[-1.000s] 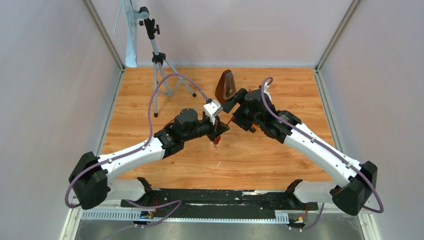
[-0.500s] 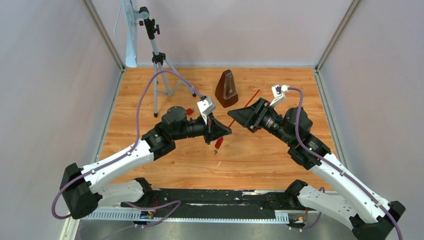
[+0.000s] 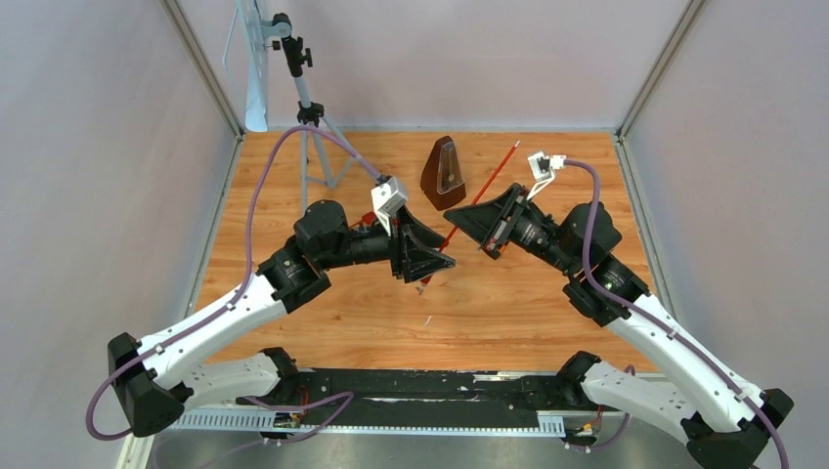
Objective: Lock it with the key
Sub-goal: Lock the lock.
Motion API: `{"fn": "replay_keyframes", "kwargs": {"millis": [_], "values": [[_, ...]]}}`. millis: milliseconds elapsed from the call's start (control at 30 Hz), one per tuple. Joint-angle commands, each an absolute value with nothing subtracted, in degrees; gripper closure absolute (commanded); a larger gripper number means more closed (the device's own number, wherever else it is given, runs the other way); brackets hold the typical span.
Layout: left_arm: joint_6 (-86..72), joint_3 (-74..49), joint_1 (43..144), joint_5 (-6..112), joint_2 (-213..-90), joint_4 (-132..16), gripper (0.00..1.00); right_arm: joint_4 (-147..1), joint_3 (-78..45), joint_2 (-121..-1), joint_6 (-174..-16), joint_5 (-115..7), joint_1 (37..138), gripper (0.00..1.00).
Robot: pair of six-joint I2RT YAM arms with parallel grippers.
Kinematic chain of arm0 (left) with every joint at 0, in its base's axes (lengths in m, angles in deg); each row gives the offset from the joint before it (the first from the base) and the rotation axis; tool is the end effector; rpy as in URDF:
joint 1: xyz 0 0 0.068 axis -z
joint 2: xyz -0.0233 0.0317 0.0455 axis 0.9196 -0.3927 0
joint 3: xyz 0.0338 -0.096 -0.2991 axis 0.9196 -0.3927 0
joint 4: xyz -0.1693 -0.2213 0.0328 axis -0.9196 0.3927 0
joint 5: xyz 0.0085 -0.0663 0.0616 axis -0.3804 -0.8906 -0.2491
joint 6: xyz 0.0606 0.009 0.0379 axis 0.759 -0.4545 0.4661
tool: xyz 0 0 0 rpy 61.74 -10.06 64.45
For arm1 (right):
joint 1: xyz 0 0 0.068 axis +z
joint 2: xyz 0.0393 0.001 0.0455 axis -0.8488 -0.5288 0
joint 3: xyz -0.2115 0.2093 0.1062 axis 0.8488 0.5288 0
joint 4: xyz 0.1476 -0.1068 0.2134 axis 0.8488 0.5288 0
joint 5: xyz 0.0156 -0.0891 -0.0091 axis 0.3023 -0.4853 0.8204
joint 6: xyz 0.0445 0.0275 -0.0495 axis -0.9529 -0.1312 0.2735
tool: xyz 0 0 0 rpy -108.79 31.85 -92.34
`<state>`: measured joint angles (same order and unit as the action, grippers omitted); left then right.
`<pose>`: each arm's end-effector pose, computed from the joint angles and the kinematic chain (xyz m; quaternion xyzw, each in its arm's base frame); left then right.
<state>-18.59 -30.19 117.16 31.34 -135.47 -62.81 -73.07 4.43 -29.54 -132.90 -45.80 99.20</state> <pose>0.1428 -0.2182 0.4178 0.3355 0.6128 -0.5597 0.4456 0.1481 0.1506 0.4410 -0.0785 0.6770 0.5620 0.4686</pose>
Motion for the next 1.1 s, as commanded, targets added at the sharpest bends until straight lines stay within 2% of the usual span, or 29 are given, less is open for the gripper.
{"fn": "replay_keyframes", "kwargs": {"millis": [0,67,133,233,600,667,733,833,900,1067], "values": [[-17.2,-24.0,117.3,35.7,-134.4,-57.2,0.23,-72.2,-1.4,-32.2,-132.8,-49.5,99.0,1.00],[-14.4,-23.2,117.3,40.3,-134.1,-52.7,0.15,-69.0,-4.3,-34.1,-133.4,-52.7,99.0,1.00],[-11.6,-23.6,117.3,44.9,-133.6,-49.5,0.12,-66.4,-6.0,-35.7,-135.0,-56.2,99.0,1.00],[-7.8,-25.6,117.3,50.1,-133.3,-48.4,0.11,-64.6,-6.8,-37.6,-138.2,-59.7,99.0,1.00],[-7.1,-29.3,117.3,55.1,-137.8,-49.3,0.12,-63.2,-7.5,-40.2,-143.5,-64.5,99.0,1.00],[-7.6,-29.7,117.3,54.3,-138.6,-49.2,0.15,-63.1,-7.4,-40.2,-144.0,-65.0,99.0,1.00],[-8.1,-30.4,117.3,53.0,-138.9,-49.9,0.23,-63.1,-7.4,-40.3,-144.4,-65.2,99.0,1.00],[-8.5,-31.2,117.3,51.8,-139.2,-50.5,0.40,-63.1,-7.3,-40.4,-144.6,-65.2,99.0,1.00],[-8.5,-31.4,117.3,51.8,-139.1,-50.5,0.46,-63.1,-7.2,-40.5,-144.7,-65.1,99.0,1.00],[-8.7,-32.0,117.3,51.6,-139.1,-50.9,0.50,-63.1,-7.2,-40.8,-145.4,-64.8,99.0,1.00]]}}
